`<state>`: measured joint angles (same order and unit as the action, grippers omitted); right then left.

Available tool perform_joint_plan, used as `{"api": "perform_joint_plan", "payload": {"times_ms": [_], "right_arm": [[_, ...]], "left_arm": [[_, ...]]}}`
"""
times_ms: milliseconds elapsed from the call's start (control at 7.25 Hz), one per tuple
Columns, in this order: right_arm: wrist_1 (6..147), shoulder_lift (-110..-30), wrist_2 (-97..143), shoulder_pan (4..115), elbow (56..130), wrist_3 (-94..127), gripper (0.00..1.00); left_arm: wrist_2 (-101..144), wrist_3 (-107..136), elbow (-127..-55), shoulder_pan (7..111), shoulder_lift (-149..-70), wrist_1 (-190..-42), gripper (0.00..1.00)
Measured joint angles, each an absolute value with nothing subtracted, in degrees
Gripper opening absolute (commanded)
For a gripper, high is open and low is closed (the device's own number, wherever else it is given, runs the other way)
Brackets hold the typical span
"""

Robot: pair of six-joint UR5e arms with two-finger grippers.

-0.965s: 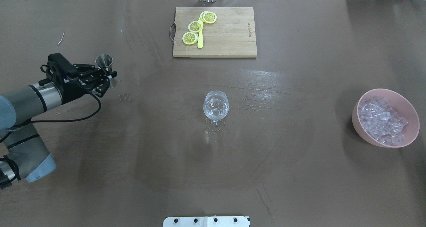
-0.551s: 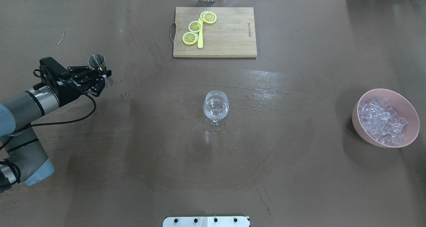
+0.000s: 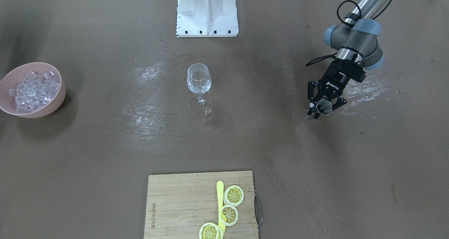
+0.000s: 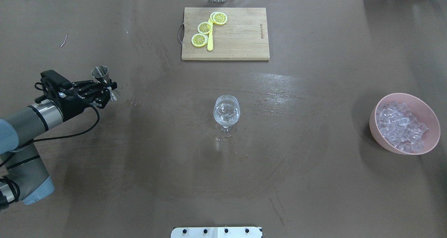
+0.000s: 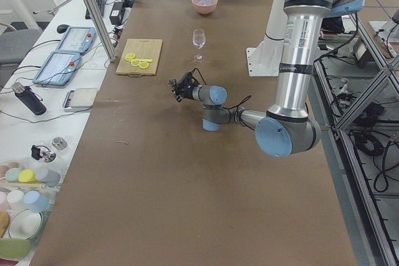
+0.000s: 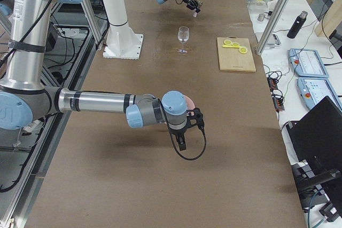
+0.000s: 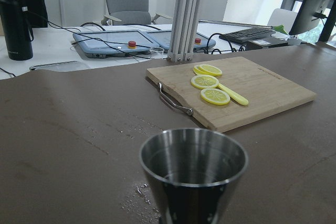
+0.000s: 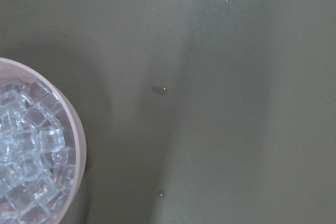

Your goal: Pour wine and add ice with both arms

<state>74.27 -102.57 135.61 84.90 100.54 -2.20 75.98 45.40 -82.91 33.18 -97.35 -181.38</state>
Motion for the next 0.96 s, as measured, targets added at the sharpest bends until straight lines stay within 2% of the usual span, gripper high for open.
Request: {"api": "perform_joint_plan", "payload": {"times_ms": [414, 965], "right_arm": [[74.27, -102.57, 135.62, 84.90, 100.63, -2.20, 1.00], [74.27, -102.57, 135.61, 84.90, 100.82, -2.17, 1.00]], "left_arm": [[69.40, 46.53, -86.57, 30.53, -97.30, -174.11, 0.00], [61.29, 46.34, -87.03, 28.21, -96.92, -165.94, 0.00]]}}
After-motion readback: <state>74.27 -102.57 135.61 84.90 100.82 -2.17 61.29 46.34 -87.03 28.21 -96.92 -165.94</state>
